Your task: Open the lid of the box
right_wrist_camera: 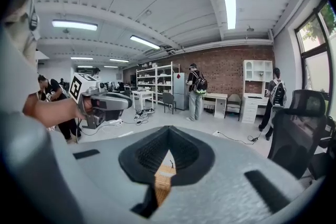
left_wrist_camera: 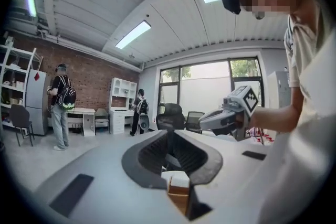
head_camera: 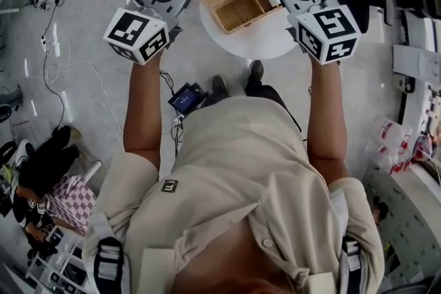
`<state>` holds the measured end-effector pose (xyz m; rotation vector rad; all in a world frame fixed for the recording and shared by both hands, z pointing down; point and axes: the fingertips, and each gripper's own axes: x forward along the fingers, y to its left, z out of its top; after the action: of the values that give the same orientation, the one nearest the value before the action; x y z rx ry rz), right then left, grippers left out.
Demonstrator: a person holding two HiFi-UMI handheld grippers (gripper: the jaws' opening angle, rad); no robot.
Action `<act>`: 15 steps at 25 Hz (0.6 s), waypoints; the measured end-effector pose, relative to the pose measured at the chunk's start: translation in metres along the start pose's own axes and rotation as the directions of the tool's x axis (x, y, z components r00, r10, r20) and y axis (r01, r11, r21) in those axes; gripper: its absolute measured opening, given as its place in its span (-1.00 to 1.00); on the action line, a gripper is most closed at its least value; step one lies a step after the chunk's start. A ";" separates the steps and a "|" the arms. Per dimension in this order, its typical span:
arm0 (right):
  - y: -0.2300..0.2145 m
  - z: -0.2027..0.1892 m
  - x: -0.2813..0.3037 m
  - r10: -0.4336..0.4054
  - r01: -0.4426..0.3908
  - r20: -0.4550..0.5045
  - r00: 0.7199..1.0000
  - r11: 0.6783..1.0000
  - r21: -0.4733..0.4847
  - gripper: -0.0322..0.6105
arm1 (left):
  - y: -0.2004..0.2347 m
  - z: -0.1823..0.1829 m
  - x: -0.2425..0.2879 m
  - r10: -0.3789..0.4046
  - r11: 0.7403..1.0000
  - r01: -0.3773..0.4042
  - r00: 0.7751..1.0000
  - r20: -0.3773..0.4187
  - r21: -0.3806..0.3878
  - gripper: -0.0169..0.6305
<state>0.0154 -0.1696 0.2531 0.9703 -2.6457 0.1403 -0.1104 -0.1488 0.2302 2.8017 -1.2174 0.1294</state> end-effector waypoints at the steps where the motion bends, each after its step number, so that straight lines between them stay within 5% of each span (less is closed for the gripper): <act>1: 0.003 0.004 -0.003 0.011 -0.011 0.010 1.000 1.000 0.005 -0.92 | -0.003 0.008 -0.005 0.002 1.000 -0.002 1.000 0.016 -0.009 -0.84; 8: 0.011 0.023 -0.016 0.046 -0.047 0.048 0.998 0.999 0.027 -0.93 | -0.016 0.047 -0.026 -0.004 0.997 0.014 0.992 0.129 -0.077 -0.84; 15: 0.010 0.024 -0.017 0.048 -0.048 0.046 0.998 0.999 0.015 -0.93 | -0.018 0.044 -0.024 -0.009 0.997 0.019 0.992 0.126 -0.077 -0.84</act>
<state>0.0145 -0.1561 0.2246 0.9257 -2.7144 0.1525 -0.1117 -0.1238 0.1829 2.7872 -1.1999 -0.0953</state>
